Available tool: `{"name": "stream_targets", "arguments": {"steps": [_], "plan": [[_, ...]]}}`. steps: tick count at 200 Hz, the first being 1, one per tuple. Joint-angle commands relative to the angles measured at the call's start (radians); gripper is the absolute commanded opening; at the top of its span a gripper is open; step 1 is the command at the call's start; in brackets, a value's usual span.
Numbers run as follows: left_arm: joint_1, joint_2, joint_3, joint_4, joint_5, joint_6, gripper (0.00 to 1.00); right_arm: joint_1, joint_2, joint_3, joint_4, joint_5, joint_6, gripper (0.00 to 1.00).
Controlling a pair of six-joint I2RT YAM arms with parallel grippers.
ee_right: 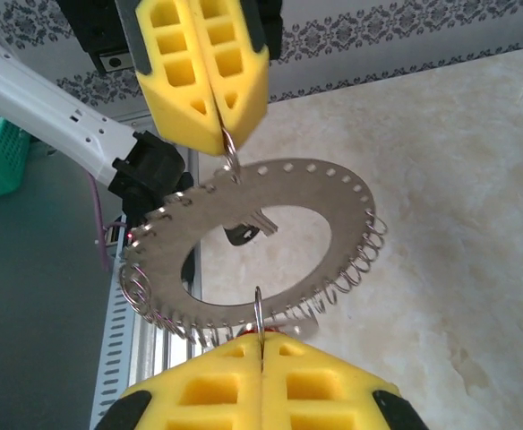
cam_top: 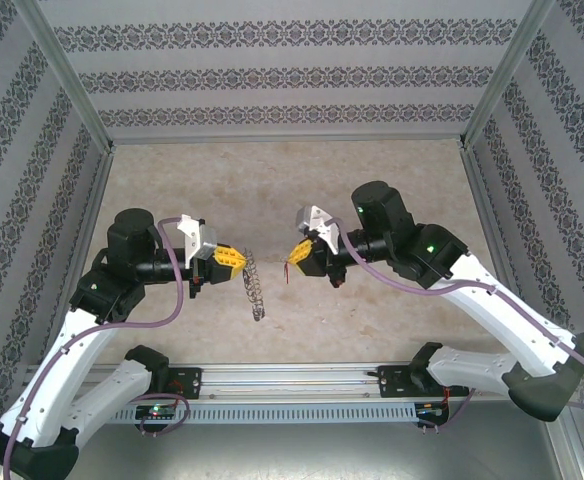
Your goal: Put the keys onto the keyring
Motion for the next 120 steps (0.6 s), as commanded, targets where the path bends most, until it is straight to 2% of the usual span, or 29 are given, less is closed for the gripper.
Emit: {"name": "stream_targets", "arguments": {"steps": [1, 120], "plan": [[-0.012, -0.003, 0.025, 0.051, 0.048, 0.019, 0.0, 0.025, 0.02, 0.037, 0.026, -0.003, 0.023, 0.0], [-0.012, 0.01, 0.013, 0.066, 0.08, 0.013, 0.0, 0.089, 0.129, 0.116, 0.101, -0.017, 0.031, 0.0]]}}
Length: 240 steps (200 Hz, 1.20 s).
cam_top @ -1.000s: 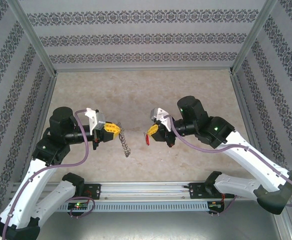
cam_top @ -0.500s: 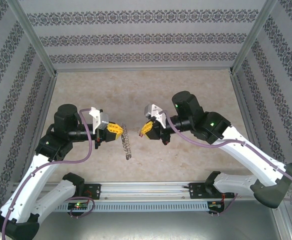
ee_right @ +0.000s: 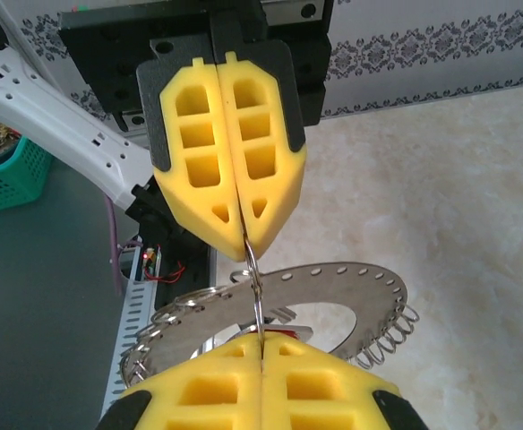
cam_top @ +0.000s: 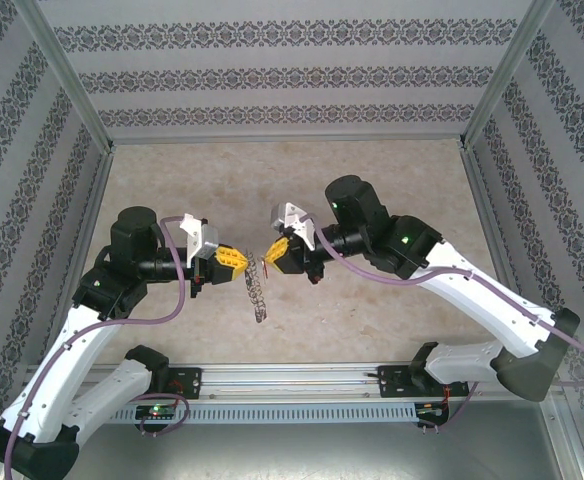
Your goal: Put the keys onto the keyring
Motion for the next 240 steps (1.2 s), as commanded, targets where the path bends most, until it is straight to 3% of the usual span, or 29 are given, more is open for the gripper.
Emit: {"name": "stream_targets", "arguments": {"steps": [1, 240], "plan": [[-0.012, -0.007, 0.014, 0.059, 0.043, 0.014, 0.0, 0.018, 0.011, 0.035, 0.029, -0.018, 0.008, 0.0], [-0.013, -0.011, 0.005, 0.064, 0.042, 0.014, 0.0, 0.037, -0.01, 0.024, 0.027, 0.037, 0.006, 0.0]]}}
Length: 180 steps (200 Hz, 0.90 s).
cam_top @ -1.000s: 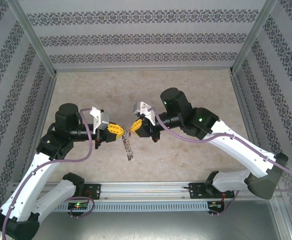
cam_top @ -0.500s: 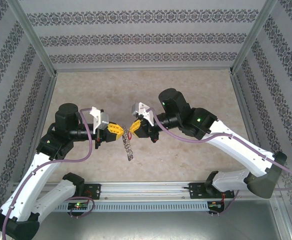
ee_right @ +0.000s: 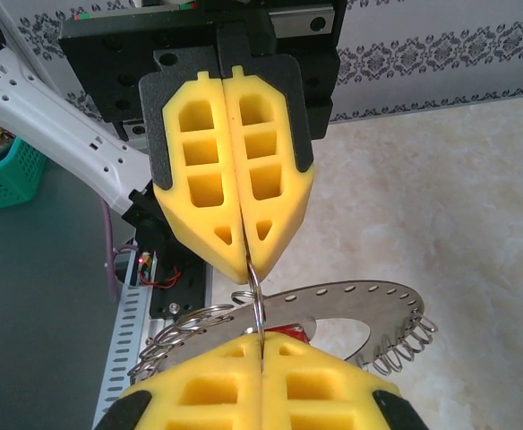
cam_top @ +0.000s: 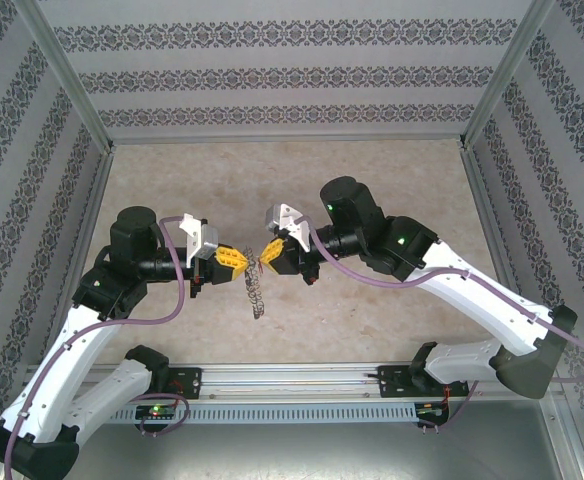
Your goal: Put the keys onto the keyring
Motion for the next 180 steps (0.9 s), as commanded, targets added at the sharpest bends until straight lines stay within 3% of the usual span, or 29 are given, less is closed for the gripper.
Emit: {"name": "stream_targets", "arguments": {"steps": [1, 180], "plan": [[-0.013, -0.011, 0.005, 0.057, 0.034, 0.014, 0.0, 0.011, -0.017, 0.015, 0.012, 0.006, 0.006, 0.0], [-0.013, -0.011, 0.005, 0.063, 0.038, 0.013, 0.0, 0.017, 0.016, 0.031, 0.007, -0.016, -0.013, 0.0]]}}
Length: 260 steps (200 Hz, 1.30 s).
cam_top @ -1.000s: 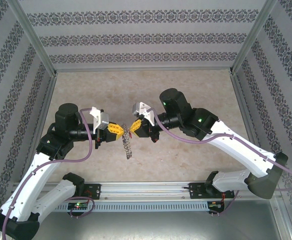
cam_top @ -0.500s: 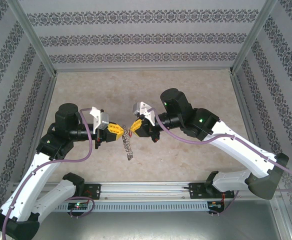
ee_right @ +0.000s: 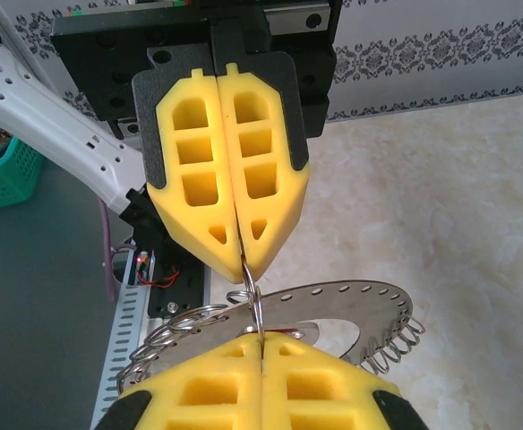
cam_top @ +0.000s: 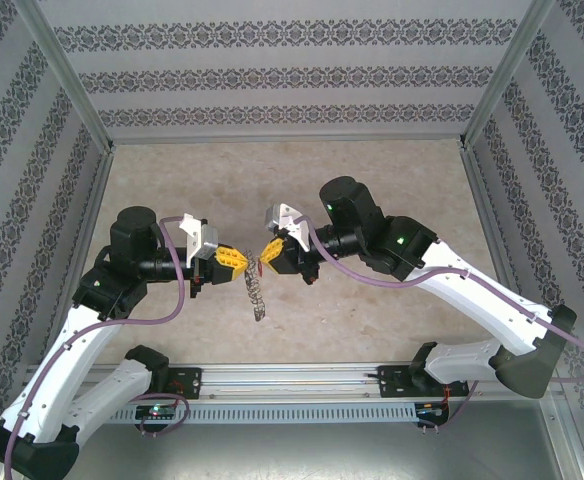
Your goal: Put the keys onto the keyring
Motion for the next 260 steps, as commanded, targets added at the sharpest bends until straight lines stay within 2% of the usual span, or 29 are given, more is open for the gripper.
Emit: {"name": "stream_targets", "arguments": {"steps": [1, 83, 137, 148, 183, 216, 260], "plan": [[-0.013, -0.011, 0.005, 0.063, 0.038, 0.013, 0.0, 0.017, 0.011, 0.032, 0.007, -0.019, -0.012, 0.0], [-0.013, -0.012, 0.005, 0.064, 0.038, 0.013, 0.0, 0.026, 0.027, 0.048, -0.019, -0.035, -0.03, 0.0], [-0.013, -0.021, 0.01, 0.036, 0.034, 0.043, 0.0, 0.026, -0.001, 0.036, -0.015, -0.003, -0.031, 0.0], [-0.022, -0.021, 0.033, -0.031, -0.001, 0.104, 0.0, 0.026, -0.018, 0.019, -0.019, 0.001, -0.039, 0.0], [-0.129, 0.002, 0.109, -0.214, -0.166, 0.287, 0.0, 0.014, -0.152, -0.097, 0.01, 0.004, -0.079, 0.0], [-0.187, 0.011, 0.136, -0.29, -0.229, 0.38, 0.0, 0.009, -0.253, -0.192, 0.03, 0.063, -0.128, 0.0], [-0.248, 0.045, 0.19, -0.377, -0.322, 0.48, 0.0, 0.016, -0.305, -0.279, 0.133, 0.129, -0.145, 0.0]]}}
